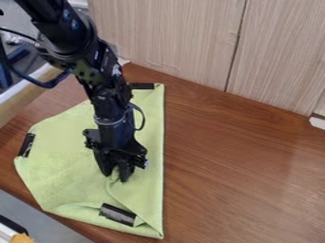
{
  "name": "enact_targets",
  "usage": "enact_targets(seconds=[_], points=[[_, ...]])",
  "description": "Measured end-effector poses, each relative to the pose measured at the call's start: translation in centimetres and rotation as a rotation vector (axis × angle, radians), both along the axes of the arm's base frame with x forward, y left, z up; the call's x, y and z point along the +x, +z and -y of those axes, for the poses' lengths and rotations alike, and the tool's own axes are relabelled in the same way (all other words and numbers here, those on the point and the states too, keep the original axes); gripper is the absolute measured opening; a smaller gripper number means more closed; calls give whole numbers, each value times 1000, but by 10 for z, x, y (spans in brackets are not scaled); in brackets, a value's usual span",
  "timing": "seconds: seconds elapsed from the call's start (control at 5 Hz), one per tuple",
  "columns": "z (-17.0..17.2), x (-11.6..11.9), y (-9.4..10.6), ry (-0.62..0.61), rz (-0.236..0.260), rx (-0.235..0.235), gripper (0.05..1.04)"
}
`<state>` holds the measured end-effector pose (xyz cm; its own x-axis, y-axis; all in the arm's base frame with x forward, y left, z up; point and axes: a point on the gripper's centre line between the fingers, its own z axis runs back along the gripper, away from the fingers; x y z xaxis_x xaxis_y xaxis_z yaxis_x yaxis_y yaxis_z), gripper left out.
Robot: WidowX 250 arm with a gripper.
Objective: Fold the cloth from top left to right centre
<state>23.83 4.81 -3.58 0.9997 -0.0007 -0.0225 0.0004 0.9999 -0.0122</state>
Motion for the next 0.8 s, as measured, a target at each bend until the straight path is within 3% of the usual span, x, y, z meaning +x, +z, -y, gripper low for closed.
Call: enact_targets(seconds=[0.2, 0.4, 0.8], points=[[8, 2, 4, -29, 12, 2, 849], [13, 3, 6, -36, 8, 5, 995], [28, 9, 43, -90, 71, 24, 999]])
